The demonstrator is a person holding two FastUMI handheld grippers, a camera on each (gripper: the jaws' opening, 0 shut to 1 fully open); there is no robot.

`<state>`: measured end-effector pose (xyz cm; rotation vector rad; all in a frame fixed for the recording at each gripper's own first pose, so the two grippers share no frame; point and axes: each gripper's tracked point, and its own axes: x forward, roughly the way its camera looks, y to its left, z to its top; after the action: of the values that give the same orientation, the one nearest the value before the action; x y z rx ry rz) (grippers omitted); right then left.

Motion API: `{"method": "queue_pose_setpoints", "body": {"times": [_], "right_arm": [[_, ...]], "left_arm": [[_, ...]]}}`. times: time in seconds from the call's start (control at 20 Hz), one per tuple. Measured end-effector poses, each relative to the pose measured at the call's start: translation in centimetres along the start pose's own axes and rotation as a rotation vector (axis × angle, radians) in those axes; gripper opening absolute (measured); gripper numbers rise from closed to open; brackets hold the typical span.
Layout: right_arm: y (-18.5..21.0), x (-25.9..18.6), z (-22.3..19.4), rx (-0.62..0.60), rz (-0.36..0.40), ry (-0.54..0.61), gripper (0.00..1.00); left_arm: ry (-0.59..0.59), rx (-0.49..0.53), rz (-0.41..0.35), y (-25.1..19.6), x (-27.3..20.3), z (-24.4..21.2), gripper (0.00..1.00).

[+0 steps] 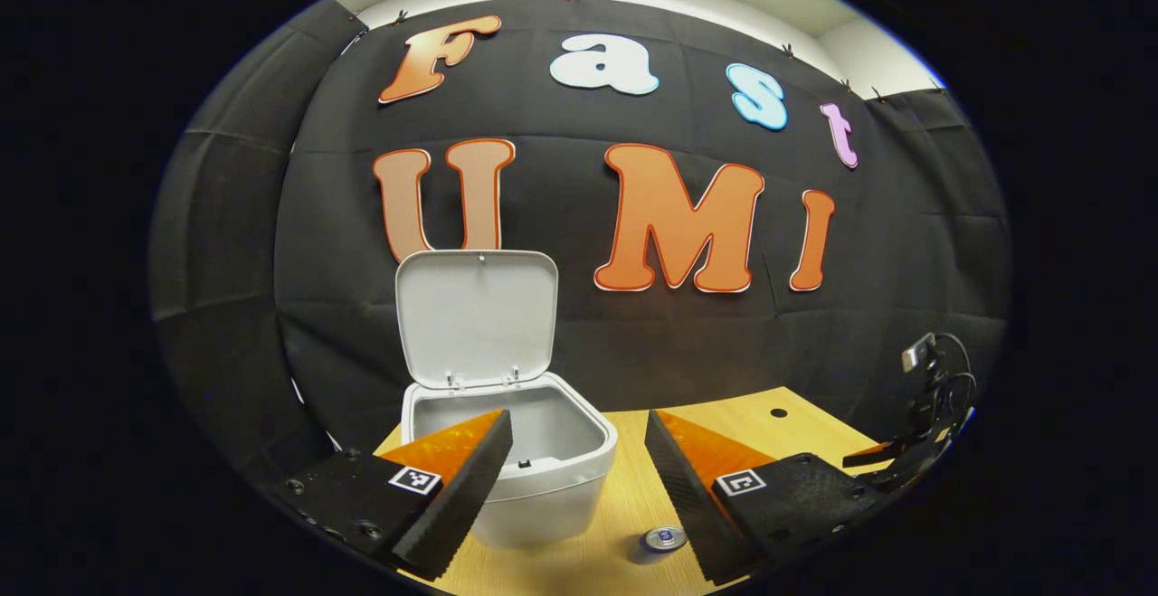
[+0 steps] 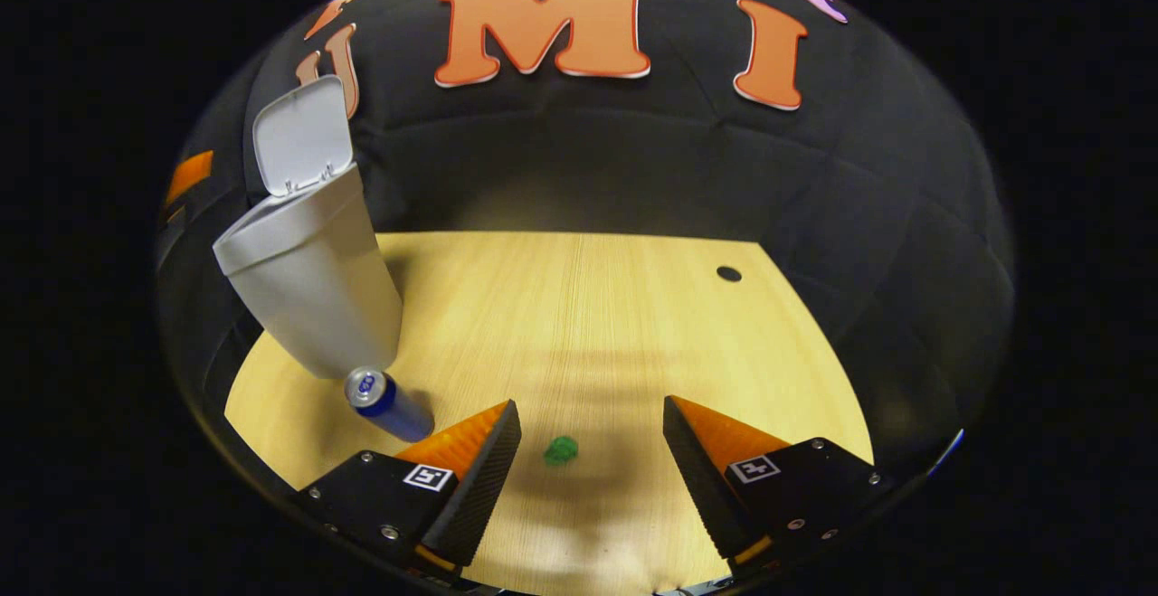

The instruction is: Press the lid of the desktop garbage bin to open it, pick up the crumpled paper on the desktop and throw it into the bin, then pick up the pop can on the desktop and drop it into the bin, and finally close the garbage bin lid.

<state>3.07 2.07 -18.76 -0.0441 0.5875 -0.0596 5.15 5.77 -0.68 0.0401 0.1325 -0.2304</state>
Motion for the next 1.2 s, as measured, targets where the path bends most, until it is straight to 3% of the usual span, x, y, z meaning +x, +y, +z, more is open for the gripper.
{"method": "queue_pose_setpoints", "body": {"times": [0.3,0.6,0.9,1.15,1.2], "right_arm": [[1.5,5.7,-5.9,0.022,0.016,0.187,0.95],[2.0,9.1,-8.2,-0.006,0.032,0.308,0.95],[2.5,9.7,-8.8,-0.003,0.056,0.343,0.94],[2.3,9.3,-8.7,-0.016,0.101,0.376,0.81],[2.2,9.3,-8.8,-0.031,0.105,0.379,0.69]], "left_arm": [[0.041,0.0,0.007,1.4,1.0,-1.7,0.94],[0.087,-0.011,0.034,3.0,2.0,-3.4,0.94],[0.13,-0.011,0.065,4.5,2.3,-5.0,0.94],[0.12,-0.008,0.072,4.7,2.3,-4.6,0.94],[0.119,-0.007,0.07,4.6,2.3,-4.5,0.94]]}}
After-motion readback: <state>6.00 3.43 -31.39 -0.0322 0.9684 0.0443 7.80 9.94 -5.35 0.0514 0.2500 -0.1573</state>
